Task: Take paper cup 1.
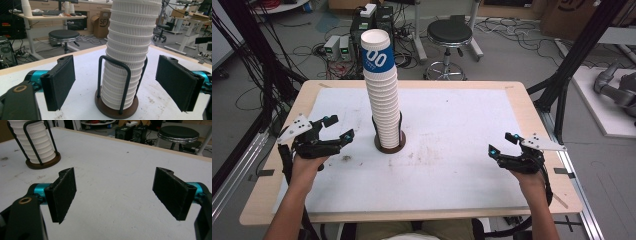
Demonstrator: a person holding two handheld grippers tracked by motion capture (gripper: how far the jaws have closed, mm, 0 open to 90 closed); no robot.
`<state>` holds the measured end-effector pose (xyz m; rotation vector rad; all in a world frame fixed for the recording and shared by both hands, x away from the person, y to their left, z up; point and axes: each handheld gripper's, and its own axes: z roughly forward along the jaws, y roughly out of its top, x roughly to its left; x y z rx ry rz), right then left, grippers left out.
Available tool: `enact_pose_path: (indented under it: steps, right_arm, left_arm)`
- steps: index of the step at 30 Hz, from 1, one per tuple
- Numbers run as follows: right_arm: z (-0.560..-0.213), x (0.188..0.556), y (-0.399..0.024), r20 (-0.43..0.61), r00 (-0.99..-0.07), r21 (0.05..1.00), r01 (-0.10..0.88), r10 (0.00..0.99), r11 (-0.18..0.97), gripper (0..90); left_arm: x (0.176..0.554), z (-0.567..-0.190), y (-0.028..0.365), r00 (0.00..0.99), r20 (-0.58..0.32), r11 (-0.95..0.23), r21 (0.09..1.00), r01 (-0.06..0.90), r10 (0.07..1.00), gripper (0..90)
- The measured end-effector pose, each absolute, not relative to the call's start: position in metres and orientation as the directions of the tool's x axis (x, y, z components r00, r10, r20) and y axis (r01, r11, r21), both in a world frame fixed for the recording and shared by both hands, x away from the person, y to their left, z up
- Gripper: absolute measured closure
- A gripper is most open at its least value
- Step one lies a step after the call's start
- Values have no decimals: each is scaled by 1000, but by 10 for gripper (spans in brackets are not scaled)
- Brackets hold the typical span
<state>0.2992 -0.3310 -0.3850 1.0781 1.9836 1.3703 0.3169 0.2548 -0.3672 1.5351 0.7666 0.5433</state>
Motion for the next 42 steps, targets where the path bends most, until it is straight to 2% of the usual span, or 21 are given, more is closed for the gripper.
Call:
enact_pose_path:
  steps: [12,15,32,38,42]
  right_arm:
    - [-385,297,-333,56,-570,931,327,819,164,195]
    - [-381,298,-328,88,-600,935,326,795,143,195]
    - [-362,306,-289,90,-712,934,303,697,189,195]
    - [-342,320,-266,66,-761,939,266,646,216,195]
    - [-319,333,-253,61,-785,948,238,616,210,195]
  left_arm:
    - [318,-366,256,665,-112,10,988,155,738,158]
    - [318,-366,255,671,-109,6,988,153,734,158]
    - [319,-366,246,697,-111,0,988,157,709,158]
    - [320,-366,244,708,-113,1,988,156,697,158]
    - [322,-356,241,729,-134,42,989,142,671,158]
